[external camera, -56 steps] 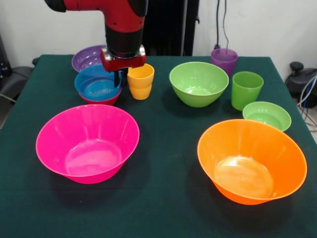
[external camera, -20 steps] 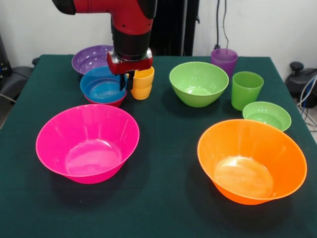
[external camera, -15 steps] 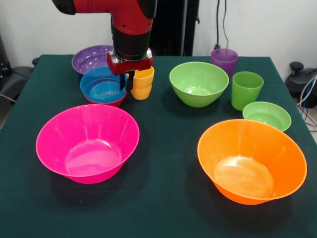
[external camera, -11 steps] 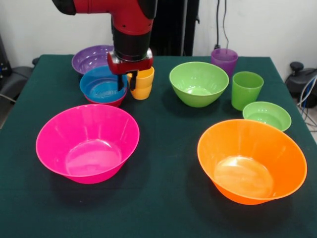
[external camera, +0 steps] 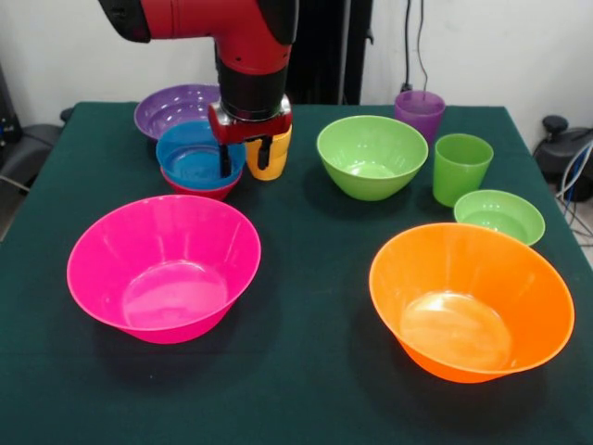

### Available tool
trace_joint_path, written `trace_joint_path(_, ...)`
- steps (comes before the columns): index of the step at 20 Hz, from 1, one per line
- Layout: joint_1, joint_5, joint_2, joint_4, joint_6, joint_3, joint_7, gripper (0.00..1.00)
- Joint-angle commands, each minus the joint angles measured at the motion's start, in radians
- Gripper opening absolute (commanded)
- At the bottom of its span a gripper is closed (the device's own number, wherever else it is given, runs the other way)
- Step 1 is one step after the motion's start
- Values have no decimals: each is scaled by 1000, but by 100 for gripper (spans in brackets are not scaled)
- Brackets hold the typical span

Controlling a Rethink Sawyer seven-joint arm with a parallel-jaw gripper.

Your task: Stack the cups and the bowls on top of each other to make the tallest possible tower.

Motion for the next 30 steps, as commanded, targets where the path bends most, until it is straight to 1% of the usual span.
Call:
trace_joint_path(1, 11, 17, 37, -16, -1, 56, -47, 100)
trace_joint_path(5, 15, 11, 28, -17, -16, 63, -47, 100)
trace_joint_path(8, 19, 32, -3, -9, 21, 65, -53, 100)
trace_joint_path(13, 24, 25, -11, -7, 7, 63, -47, 100)
trace_joint_path(16, 24, 35, -27, 3, 12, 67, -48, 100)
trace_joint_path(21, 32, 47, -31, -9, 25, 67, -45, 100)
trace_joint_path(25, 34, 53, -24, -10, 15, 68, -43, 100)
trace_joint_path(27, 38, 58, -24, -14, 37, 66, -51, 100)
trace_joint_path(28, 37, 58, -24, -13, 31, 68, -54, 0)
trace_joint_path(30, 36, 59, -24, -13, 38, 70, -61, 0)
